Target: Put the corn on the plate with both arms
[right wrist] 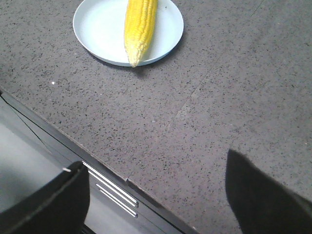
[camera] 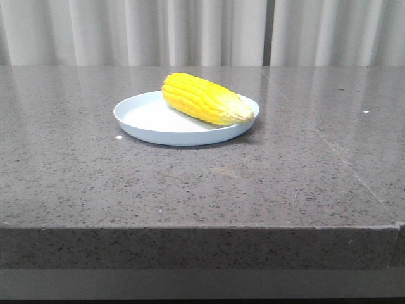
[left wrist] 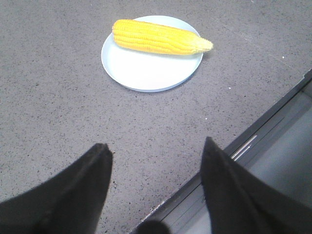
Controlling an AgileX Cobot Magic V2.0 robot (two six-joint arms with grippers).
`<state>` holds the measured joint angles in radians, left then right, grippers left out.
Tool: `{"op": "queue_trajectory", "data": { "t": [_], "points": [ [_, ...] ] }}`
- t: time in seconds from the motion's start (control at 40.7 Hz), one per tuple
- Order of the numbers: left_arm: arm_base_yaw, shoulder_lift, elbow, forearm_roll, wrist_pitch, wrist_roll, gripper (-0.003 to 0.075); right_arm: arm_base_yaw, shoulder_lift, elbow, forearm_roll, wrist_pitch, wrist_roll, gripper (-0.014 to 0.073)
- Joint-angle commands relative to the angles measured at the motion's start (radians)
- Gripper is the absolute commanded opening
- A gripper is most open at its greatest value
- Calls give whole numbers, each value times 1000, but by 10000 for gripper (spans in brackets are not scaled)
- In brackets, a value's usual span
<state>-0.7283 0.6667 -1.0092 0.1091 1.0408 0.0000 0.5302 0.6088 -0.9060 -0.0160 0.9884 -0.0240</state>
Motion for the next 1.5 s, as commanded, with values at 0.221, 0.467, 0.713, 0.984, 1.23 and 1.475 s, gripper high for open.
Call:
{"op": "queue_trajectory", "data": {
  "t": [0.221,0.467,0.713,0.984,1.23,1.475],
  "points": [
    [-7,1,-23,5,-66,-6,29,-2,0,-21,4,-56,4,154],
    [-7,1,-23,5,-66,-6,-20,-2,0,-21,9,-56,4,-85],
    [-7,1,-23,8,-66,-28,-20,-2,0,-21,9,-57,4,-87],
    [-7,1,-23,24,-66,-71,-20,-2,0,-21,9,-57,4,-87],
    [-7,1,-23,24,-66,-71,-20,-2,0,-21,9,-57,4,-87],
    [-8,-7,-18,21,-71,-71,-20,-2,0,-21,9,-57,4,-87]
  ]
}}
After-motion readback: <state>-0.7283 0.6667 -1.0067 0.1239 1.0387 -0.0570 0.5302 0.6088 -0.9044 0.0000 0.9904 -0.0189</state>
